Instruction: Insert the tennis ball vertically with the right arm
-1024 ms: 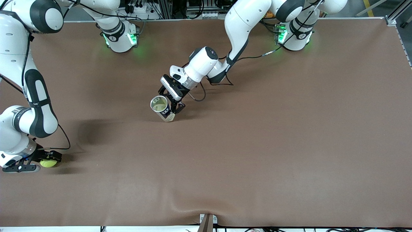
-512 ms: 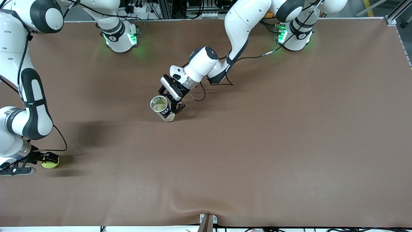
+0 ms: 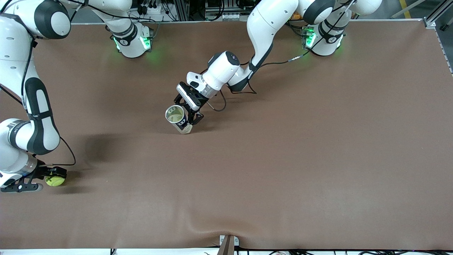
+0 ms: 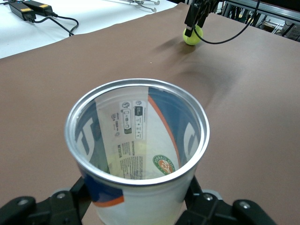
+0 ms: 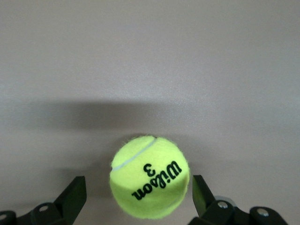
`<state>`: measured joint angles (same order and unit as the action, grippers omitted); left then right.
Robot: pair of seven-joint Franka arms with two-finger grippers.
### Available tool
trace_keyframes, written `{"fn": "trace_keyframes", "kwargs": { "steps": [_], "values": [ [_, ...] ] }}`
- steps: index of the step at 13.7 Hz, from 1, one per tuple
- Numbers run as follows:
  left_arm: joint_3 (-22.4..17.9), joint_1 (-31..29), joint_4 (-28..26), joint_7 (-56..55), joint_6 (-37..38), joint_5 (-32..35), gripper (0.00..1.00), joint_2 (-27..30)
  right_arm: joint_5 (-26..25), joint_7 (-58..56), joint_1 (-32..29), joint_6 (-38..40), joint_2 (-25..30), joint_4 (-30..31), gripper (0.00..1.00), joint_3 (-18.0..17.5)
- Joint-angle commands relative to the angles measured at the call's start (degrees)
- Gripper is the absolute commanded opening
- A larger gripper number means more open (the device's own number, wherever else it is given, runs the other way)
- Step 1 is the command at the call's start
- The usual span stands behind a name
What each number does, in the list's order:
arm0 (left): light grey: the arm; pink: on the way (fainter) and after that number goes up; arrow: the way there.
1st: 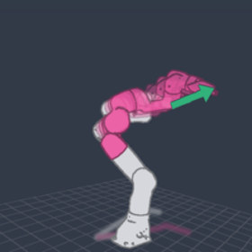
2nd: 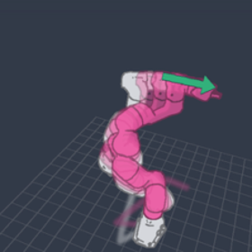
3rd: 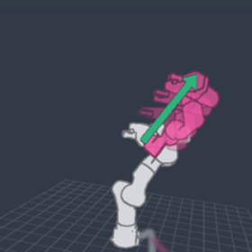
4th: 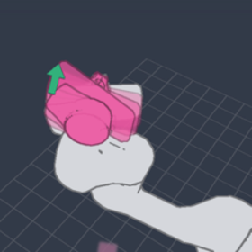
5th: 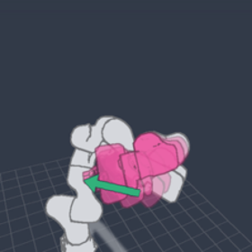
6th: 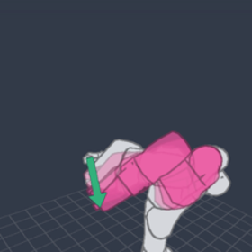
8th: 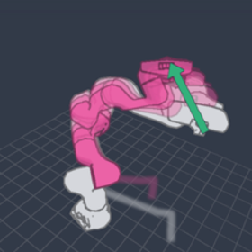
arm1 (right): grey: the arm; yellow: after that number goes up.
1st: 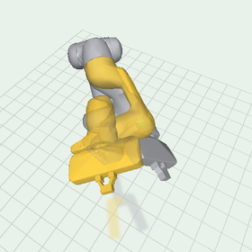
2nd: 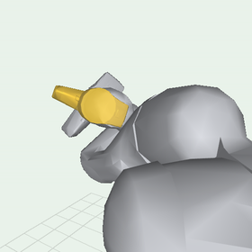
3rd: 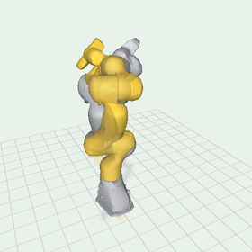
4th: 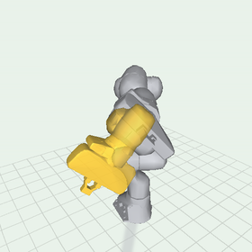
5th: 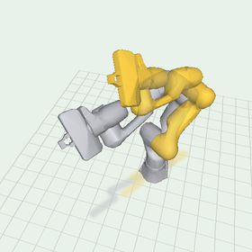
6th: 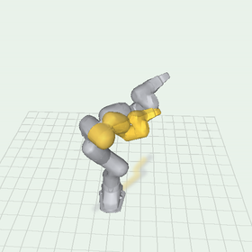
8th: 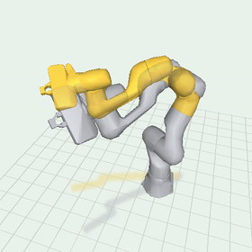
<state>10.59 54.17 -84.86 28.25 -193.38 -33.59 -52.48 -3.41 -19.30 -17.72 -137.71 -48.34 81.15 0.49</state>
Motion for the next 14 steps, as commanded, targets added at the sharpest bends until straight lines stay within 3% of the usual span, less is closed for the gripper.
{"fn": "trace_keyframes", "kwargs": {
  "steps": [1,2,3,4,5,6,7,9,14],
  "values": [
    [-0.4,0.8,1.0,-0.3,-0.7,-1.3,0.80,-1.2,0.6,-1.4,-1.2,-1.8,-2.0,-1.7,1.00,-0.8],
    [-0.4,0.8,1.0,-0.3,-0.7,-1.3,0.80,-1.2,0.6,-1.4,-1.2,-1.9,-2.4,-1.7,1.00,-0.8],
    [-0.4,0.8,1.0,-0.3,-0.7,-1.3,0.80,-1.3,0.7,-1.4,-1.3,-1.9,-2.4,-1.7,0.86,-0.8],
    [-0.4,0.8,1.0,-0.3,-0.7,-1.3,0.80,-1.2,0.8,-1.4,-1.3,-1.9,-2.4,-1.7,0.61,-0.8],
    [-0.4,0.8,1.0,-0.3,-0.7,-1.3,0.80,-1.3,0.8,-1.5,-1.3,-1.9,-2.4,-1.7,0.29,-0.8],
    [-0.4,0.8,1.0,-0.3,-0.7,-1.3,0.80,-1.3,0.8,-1.9,-1.3,-1.9,-2.2,-1.7,0.07,-0.9],
    [-0.4,0.8,1.0,-0.3,-0.7,-1.3,0.80,-1.2,0.9,-2.2,-1.2,-1.7,-1.7,-1.8,0.00,-0.9],
    [-0.4,0.8,1.0,-0.3,-0.7,-1.3,0.80,-1.3,1.3,-1.9,-0.4,1.6,2.0,-1.5,0.00,-2.2],
    [-0.4,0.8,1.0,-0.3,-0.7,-1.3,0.80,-1.3,4.1,4.6,1.3,23.5,15.4,-1.3,0.00,-5.5]
  ]
}}
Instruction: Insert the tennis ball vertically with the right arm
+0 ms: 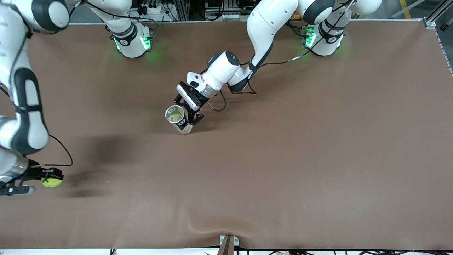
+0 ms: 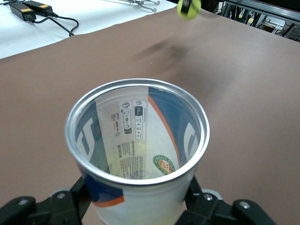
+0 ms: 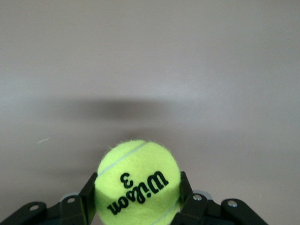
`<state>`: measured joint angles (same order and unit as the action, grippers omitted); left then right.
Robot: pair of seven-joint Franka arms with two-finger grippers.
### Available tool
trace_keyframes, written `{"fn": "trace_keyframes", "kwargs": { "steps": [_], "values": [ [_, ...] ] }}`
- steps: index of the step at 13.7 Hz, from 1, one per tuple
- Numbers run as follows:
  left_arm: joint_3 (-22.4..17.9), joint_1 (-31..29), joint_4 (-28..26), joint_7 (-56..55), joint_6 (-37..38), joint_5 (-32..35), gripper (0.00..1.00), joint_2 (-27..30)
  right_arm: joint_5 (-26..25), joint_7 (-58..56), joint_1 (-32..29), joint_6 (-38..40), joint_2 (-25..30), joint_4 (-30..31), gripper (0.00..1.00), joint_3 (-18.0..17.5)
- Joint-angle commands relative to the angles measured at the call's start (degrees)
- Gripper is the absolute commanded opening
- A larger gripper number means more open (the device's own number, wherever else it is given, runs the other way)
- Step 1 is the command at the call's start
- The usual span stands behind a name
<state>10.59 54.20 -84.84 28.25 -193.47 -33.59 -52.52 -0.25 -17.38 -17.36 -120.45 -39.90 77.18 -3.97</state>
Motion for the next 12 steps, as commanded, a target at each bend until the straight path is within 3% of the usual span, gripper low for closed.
{"fn": "trace_keyframes", "kwargs": {
  "steps": [1,7,12],
  "values": [
    [-0.4,0.8,1.0,-0.3,-0.6,-1.3,0.80,-1.3,1.0,5.3,2.0,9.2,9.5,2.6,0.00,-1.1],
    [-0.4,0.8,0.9,-0.3,-0.6,-1.3,0.80,-1.3,1.0,25.4,12.9,23.8,19.9,2.6,0.00,-1.3],
    [-0.4,0.8,0.9,-0.3,-0.6,-1.3,0.80,-1.3,3.8,47.3,24.5,24.3,20.8,3.1,0.00,-1.5]
  ]
}}
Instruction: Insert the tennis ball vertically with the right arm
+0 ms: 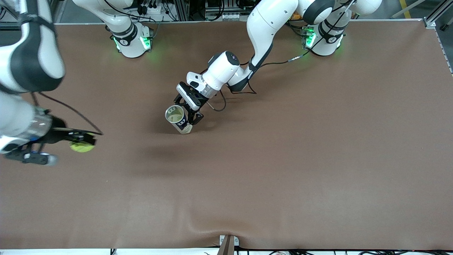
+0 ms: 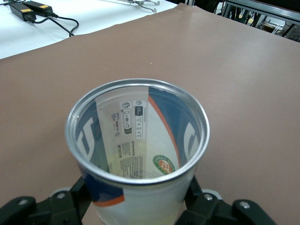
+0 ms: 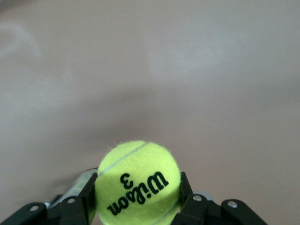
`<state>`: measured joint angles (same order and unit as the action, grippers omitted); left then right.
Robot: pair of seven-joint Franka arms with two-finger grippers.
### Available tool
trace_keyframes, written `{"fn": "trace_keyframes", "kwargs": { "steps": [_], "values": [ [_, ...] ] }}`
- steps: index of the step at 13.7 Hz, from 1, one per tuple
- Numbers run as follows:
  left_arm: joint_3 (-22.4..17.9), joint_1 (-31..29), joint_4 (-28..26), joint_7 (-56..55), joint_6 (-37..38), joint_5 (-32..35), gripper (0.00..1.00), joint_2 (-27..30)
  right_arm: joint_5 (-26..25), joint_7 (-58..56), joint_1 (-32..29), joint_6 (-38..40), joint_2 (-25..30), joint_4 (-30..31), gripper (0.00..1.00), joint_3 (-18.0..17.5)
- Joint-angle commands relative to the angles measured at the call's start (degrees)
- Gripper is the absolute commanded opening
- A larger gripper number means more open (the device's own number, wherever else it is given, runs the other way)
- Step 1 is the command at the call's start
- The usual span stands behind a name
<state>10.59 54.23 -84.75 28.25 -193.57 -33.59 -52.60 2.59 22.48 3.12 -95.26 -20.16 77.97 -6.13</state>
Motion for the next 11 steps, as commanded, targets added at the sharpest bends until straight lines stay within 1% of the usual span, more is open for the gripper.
{"fn": "trace_keyframes", "kwargs": {
  "steps": [1,3,5,9,11],
  "values": [
    [-0.4,0.8,0.8,-0.3,-0.5,-1.3,0.80,-1.3,0.8,11.6,6.3,-1.8,0.9,2.6,0.00,0.7],
    [-0.4,0.8,0.8,-0.3,-0.5,-1.3,0.80,-1.5,0.8,19.5,10.3,-4.2,0.9,4.8,0.00,0.7],
    [-0.4,0.8,0.8,-0.3,-0.5,-1.3,0.80,-1.5,0.8,25.0,13.8,-4.6,0.8,6.7,0.00,0.7],
    [-0.4,0.8,0.8,-0.3,-0.5,-1.3,0.80,-1.5,1.3,26.0,16.7,-3.7,1.1,11.8,0.00,0.5],
    [-0.4,0.8,0.8,-0.3,-0.5,-1.3,0.80,-1.5,2.3,25.6,17.6,-4.0,0.9,13.8,0.00,0.5]
  ]
}}
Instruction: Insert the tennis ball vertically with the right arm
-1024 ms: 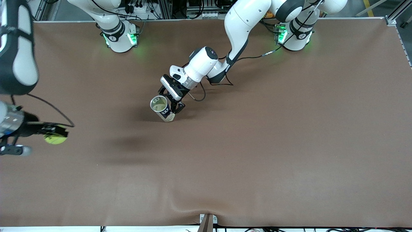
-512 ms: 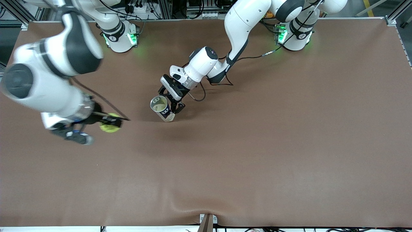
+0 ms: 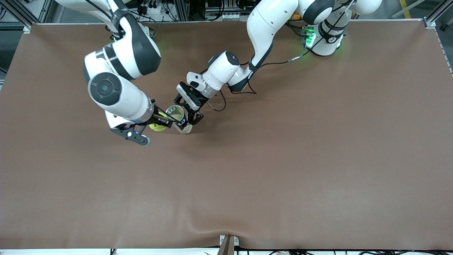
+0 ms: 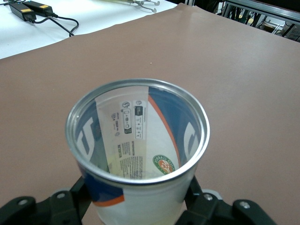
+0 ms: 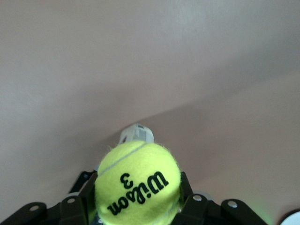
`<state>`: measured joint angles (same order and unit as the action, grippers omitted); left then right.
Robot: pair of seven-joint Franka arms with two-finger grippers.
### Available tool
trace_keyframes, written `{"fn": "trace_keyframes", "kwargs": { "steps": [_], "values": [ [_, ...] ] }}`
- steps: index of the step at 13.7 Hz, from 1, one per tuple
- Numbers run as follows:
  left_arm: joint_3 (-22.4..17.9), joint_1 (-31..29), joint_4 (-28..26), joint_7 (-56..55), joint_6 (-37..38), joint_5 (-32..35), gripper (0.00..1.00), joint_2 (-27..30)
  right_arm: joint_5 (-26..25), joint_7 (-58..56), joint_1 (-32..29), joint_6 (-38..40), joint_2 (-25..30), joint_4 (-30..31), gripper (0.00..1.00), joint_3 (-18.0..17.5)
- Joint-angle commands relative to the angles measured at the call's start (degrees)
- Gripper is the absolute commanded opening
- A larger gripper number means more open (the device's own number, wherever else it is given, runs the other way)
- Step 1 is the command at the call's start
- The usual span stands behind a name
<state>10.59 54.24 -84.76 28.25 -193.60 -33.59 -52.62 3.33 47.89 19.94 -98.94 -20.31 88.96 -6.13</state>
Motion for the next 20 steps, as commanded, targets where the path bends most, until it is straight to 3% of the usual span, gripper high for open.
{"fn": "trace_keyframes", "kwargs": {
  "steps": [1,7,20],
  "values": [
    [-0.4,0.9,0.8,-0.3,-0.5,-1.3,0.80,-1.5,2.5,-0.1,0.8,-0.5,1.1,3.3,0.00,0.5],
    [-0.4,0.9,0.8,-0.3,-0.5,-1.3,0.80,-1.6,7.1,-1.5,1.1,1.6,1.5,3.3,0.00,0.4],
    [-0.4,1.1,0.8,-0.3,-0.9,-1.3,0.80,-2.0,7.2,-2.8,2.1,2.4,-0.2,3.6,0.00,0.5]
  ]
}}
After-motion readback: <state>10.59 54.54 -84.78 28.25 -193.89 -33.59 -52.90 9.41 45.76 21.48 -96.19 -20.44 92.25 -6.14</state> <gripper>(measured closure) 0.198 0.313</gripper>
